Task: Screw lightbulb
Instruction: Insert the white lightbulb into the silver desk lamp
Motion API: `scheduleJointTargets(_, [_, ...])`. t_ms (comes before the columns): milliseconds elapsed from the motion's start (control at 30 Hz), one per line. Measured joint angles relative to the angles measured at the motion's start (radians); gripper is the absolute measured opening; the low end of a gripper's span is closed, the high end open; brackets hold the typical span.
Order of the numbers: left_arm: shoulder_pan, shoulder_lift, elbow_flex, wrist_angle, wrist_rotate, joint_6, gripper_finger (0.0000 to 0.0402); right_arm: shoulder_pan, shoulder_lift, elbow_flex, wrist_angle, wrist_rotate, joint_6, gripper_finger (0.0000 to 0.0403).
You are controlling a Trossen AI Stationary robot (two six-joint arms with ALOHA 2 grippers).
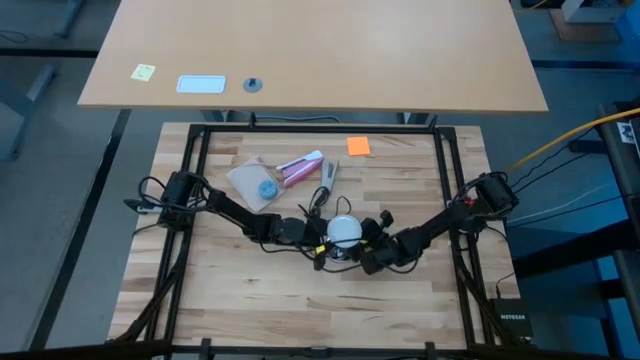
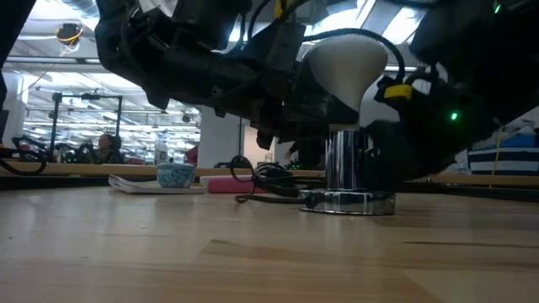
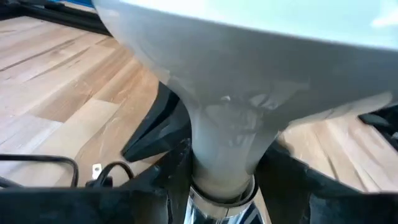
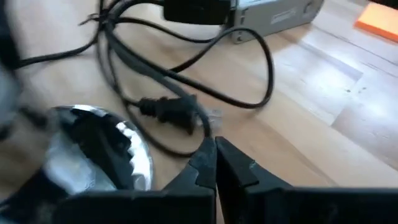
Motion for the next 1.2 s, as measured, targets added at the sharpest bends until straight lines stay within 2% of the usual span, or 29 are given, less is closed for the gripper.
scheduleJointTargets(167, [0.005,0.0,-0.001,-0.002,-0.007,0.009,0.015,0.009,-0.109,-0.001,-0.099,-0.117,-0.059,0.0001])
scheduleJointTargets(333, [0.026,0.0,0.0,-0.002,-0.014,0.02,0.015,0.051,-0.226,0.001,-0.092,-0.257,-0.131,0.0001])
scheduleJointTargets(400, [0.037,0.0,0.0,-0.002,-0.015,0.03,0.015,0.081,-0.249,0.001,-0.07,-0.282,-0.125,0.0001])
scheduleJointTargets(567, [0.063,0.0,-0.001,-0.002,-0.029,0.032,0.015,0.143,-0.228,0.002,0.064,-0.252,-0.089,0.0001])
scheduleJointTargets(767, [0.083,0.0,-0.001,-0.003,-0.032,0.036,0.015,0.153,-0.116,0.002,0.093,-0.224,0.022,0.0001])
scheduleJointTargets(967, [0.087,0.0,-0.001,-0.003,-0.034,0.053,0.015,0.13,-0.015,0.001,0.137,-0.205,0.098,0.0001])
scheduleJointTargets(1200, [0.085,0.0,-0.001,-0.004,-0.036,0.057,0.015,0.075,0.012,0.001,0.114,-0.207,0.106,0.0001])
